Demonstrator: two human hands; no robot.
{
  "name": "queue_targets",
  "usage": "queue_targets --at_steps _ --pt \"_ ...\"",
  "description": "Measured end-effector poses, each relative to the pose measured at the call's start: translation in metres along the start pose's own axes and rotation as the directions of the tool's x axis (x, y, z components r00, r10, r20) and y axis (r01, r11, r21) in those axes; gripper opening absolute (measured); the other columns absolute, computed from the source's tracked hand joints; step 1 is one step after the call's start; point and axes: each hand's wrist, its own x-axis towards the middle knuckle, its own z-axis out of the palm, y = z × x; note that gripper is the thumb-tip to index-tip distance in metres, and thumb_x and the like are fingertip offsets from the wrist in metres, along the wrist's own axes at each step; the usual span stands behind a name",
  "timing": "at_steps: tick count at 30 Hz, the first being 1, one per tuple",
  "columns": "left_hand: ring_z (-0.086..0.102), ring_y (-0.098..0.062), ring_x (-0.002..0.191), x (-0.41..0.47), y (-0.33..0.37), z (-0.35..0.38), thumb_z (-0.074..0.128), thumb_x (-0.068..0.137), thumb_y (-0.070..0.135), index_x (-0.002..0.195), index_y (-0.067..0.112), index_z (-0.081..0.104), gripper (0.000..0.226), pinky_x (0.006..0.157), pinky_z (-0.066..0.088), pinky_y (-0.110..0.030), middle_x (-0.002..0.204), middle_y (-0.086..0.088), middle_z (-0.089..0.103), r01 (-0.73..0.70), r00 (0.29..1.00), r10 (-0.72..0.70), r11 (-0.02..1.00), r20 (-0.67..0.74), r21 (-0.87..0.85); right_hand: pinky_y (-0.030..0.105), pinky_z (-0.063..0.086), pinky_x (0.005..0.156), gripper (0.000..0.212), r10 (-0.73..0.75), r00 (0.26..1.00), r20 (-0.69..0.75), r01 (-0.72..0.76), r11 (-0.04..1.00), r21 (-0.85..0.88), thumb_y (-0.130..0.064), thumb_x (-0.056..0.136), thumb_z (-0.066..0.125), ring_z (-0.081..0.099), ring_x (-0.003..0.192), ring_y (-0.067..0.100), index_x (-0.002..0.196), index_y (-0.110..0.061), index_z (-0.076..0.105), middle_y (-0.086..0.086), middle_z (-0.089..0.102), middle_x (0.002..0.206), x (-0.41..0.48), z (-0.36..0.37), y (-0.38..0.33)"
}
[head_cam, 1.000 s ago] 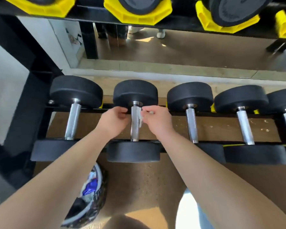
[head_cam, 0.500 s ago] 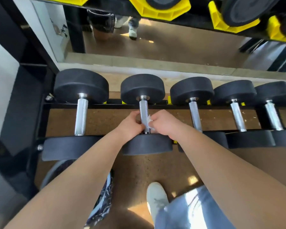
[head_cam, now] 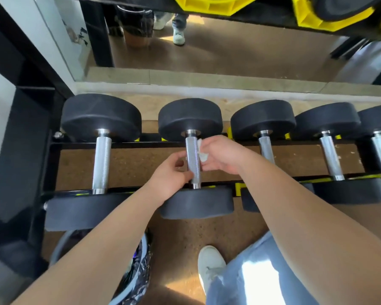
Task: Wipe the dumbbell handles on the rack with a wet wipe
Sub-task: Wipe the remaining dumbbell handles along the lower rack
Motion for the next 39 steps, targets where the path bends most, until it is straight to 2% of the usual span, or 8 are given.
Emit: queue_targets --at_steps 3,5,9,12,20,27,33,39 --pt "0.058 -0.017 0.126 0.004 -0.003 0.003 0.07 0.092 0.015 0.141 0.038 0.052 0.058 0.108 0.048 -0.046 0.141 0.005 0.057 -0.007 1.0 0.008 1.0 -0.02 0.008 0.044 0.058 0.097 0.028 0.204 0.967 0.155 -0.157 0.95 -0.271 0.002 0.1 0.049 0.072 0.108 0.029 0.121 -0.005 0.066 0.018 0.073 0.116 -0.005 -0.004 0.017" --pt "0.06 -0.016 0.123 0.005 -0.004 0.004 0.068 0.092 0.015 0.138 0.039 0.054 0.054 0.107 0.049 -0.047 0.138 0.006 0.06 -0.001 1.0 0.0 1.0 -0.03 -0.009 0.04 0.061 0.091 0.028 0.215 0.967 0.14 -0.175 0.952 -0.252 0.007 0.099 0.047 0.073 0.101 0.027 0.116 -0.003 0.066 0.017 0.073 0.108 -0.005 -0.001 0.017" --pt "0.067 -0.015 0.108 0.004 -0.005 0.003 0.066 0.09 0.016 0.134 0.035 0.059 0.048 0.101 0.053 -0.044 0.122 0.004 0.068 0.021 0.999 -0.024 0.997 -0.045 -0.072 0.04 0.064 0.078 0.037 0.11 0.992 0.058 -0.123 0.942 0.313 0.02 0.095 0.04 0.073 0.089 0.031 0.109 0.0 0.068 0.02 0.076 0.1 0.015 0.009 0.012" --pt "0.07 -0.017 0.104 0.005 -0.003 0.003 0.061 0.097 0.007 0.132 0.026 0.061 0.04 0.094 0.058 -0.04 0.115 0.002 0.071 0.02 0.996 -0.031 0.991 -0.08 -0.134 0.037 0.064 0.064 0.04 0.072 0.995 0.068 -0.096 0.874 0.477 0.02 0.096 0.035 0.077 0.075 0.027 0.117 0.006 0.066 0.014 0.078 0.086 0.026 0.008 0.011" --pt "0.074 -0.026 0.101 0.013 -0.006 -0.003 0.07 0.086 -0.006 0.121 0.01 0.067 0.039 0.098 0.057 -0.046 0.107 -0.01 0.077 0.142 0.99 -0.143 0.985 -0.008 -0.101 0.036 0.064 0.081 0.049 0.222 0.93 0.292 -0.211 0.975 -0.068 0.027 0.089 0.037 0.073 0.108 0.032 0.128 0.009 0.061 0.024 0.07 0.12 0.009 -0.005 0.022" --pt "0.075 -0.018 0.095 0.02 0.007 -0.003 0.069 0.094 0.0 0.109 0.008 0.073 0.018 0.088 0.061 -0.029 0.106 -0.014 0.077 0.063 0.992 -0.094 0.951 -0.089 -0.303 0.043 0.059 0.095 0.04 -0.002 0.999 0.039 -0.014 0.921 0.389 0.02 0.093 0.052 0.072 0.11 0.036 0.13 0.007 0.061 0.028 0.07 0.119 0.025 -0.01 0.017" --pt "0.076 -0.019 0.099 0.033 0.02 0.003 0.05 0.098 -0.013 0.124 -0.003 0.064 0.031 0.081 0.061 -0.024 0.11 -0.016 0.076 0.004 0.996 -0.061 0.777 -0.069 -0.63 0.041 0.06 0.091 0.032 -0.018 1.0 -0.01 0.021 0.888 0.46 0.016 0.097 0.049 0.068 0.113 0.033 0.122 0.002 0.064 0.023 0.066 0.125 0.022 -0.023 0.009" --pt "0.071 -0.022 0.112 0.027 0.016 -0.002 0.034 0.084 -0.021 0.128 0.01 0.067 0.063 0.089 0.057 -0.032 0.12 -0.007 0.075 0.122 0.992 -0.095 0.891 0.084 -0.437 0.033 0.063 0.081 0.035 -0.039 0.995 0.092 0.007 0.944 0.329 0.014 0.094 0.061 0.075 0.098 0.024 0.124 -0.002 0.067 0.018 0.074 0.111 0.019 -0.027 0.021"
